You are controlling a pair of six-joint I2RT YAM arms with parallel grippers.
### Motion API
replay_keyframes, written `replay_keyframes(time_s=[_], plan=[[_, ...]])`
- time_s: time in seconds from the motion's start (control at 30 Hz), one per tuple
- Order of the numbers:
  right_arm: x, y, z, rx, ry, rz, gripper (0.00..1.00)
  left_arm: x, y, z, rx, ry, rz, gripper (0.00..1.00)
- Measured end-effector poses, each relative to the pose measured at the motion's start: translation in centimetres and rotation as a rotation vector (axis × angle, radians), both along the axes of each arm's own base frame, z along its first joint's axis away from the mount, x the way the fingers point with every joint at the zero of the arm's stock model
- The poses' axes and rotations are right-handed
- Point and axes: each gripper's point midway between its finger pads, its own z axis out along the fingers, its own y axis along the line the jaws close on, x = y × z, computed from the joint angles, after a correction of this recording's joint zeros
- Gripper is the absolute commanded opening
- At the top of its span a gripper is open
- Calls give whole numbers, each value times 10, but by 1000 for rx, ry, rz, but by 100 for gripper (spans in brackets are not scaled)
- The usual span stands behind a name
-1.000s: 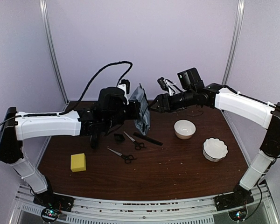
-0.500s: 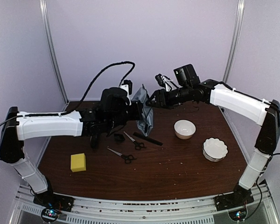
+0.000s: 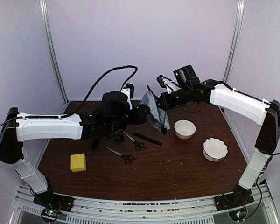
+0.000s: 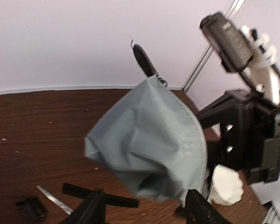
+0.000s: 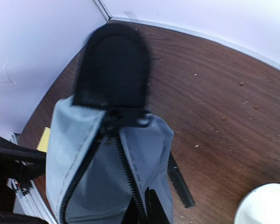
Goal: Sort the hair-cutting tools
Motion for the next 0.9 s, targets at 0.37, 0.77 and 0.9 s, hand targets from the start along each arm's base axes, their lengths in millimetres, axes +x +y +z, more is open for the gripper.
replay_keyframes(time_s=[0.37, 0.77, 0.9], plan=[[-25, -64, -2, -418, -394, 108, 0, 39, 146, -52, 327, 260, 213, 80], [-70, -40, -53, -634, -503, 369, 0, 48, 240, -194, 654, 792, 211, 77], [-81, -34, -62, -674, -529, 429, 0, 64, 245, -204, 664, 851, 197, 74]])
